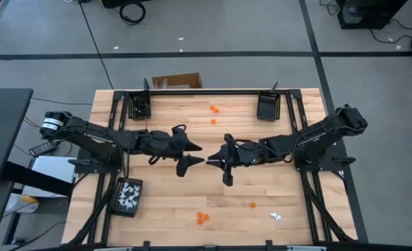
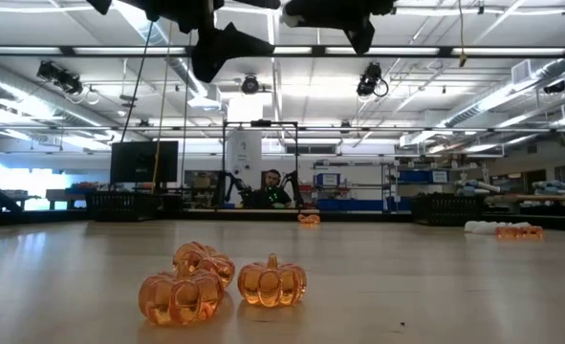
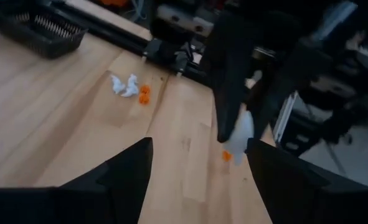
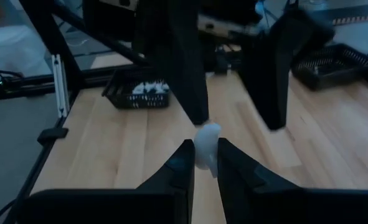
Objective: Sort Halloween decoration
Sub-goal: Put the white ghost toy into the bottom black basket
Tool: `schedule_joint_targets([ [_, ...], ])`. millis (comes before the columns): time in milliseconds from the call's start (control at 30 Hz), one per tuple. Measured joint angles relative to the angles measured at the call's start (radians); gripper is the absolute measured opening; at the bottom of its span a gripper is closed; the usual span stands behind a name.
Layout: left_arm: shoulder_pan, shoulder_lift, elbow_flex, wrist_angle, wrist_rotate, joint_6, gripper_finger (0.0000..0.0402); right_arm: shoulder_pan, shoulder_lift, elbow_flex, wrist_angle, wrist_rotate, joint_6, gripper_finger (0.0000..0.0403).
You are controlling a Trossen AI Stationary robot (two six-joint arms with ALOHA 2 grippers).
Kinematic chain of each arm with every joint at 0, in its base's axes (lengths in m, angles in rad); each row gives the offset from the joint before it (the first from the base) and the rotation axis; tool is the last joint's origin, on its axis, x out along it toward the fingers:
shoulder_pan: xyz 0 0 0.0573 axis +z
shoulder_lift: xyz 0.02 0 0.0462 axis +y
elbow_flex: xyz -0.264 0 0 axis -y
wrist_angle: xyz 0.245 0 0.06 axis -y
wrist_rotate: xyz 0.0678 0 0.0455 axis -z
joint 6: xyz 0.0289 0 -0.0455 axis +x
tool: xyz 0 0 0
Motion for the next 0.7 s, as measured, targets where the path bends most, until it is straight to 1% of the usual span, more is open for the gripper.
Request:
schedule_joint_targets([
  [233,0.031,0.0,0.0,0.02,0.059,-0.2,0.027,-0.025,0.0,0.0,0.043,-0.003,-0.032,0.0057],
  [400,0.058,0.001,0.0,0.082,0.102,-0.356,0.0268,-0.04,0.0,0.001,0.079,0.002,-0.062,0.0057],
  [533,0.072,0.007,0.0,0.128,0.123,-0.411,0.0252,-0.051,0.0,0.001,0.102,0.001,-0.071,0.0057],
  [700,0.079,0.007,0.0,0.134,0.128,-0.45,0.0218,-0.06,0.0,0.001,0.135,0.001,-0.089,0.0057],
])
